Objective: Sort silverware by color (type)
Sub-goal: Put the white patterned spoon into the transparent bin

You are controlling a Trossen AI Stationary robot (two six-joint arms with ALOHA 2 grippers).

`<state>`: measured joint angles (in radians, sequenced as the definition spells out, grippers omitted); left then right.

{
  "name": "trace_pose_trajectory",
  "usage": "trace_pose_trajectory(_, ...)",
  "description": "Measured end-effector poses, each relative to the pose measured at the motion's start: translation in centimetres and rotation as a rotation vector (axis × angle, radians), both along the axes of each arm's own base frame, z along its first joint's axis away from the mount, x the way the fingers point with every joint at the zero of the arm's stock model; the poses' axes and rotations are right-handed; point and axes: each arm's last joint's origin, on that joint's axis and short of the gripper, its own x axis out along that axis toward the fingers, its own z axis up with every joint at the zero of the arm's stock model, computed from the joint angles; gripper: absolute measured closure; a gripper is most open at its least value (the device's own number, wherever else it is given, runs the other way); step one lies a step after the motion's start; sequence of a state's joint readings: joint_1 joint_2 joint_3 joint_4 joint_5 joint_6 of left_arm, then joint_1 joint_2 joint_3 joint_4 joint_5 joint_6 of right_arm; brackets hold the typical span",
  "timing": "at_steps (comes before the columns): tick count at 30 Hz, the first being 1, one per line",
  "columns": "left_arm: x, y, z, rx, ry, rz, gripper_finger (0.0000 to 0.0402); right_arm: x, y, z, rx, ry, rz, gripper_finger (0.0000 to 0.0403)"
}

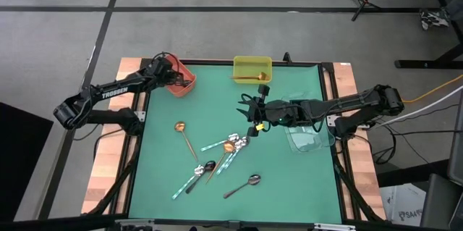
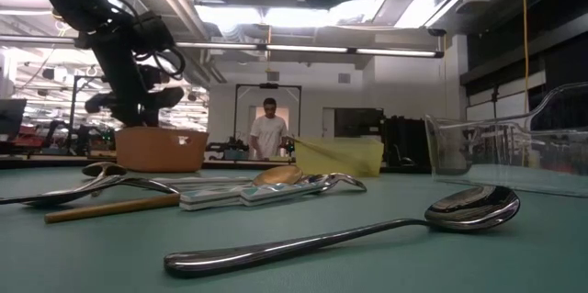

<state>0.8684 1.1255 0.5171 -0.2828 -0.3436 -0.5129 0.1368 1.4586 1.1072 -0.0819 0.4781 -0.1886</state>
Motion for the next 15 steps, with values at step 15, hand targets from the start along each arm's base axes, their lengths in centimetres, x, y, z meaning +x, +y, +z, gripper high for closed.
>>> trace_pose_trajectory(15, -0.4, -0.9, 2.1, 0.054, -0.133, -0.064, 0.0302, -0.1, 0.0, -0.3, -0.004, 0.034, 0.001, 0.0299)
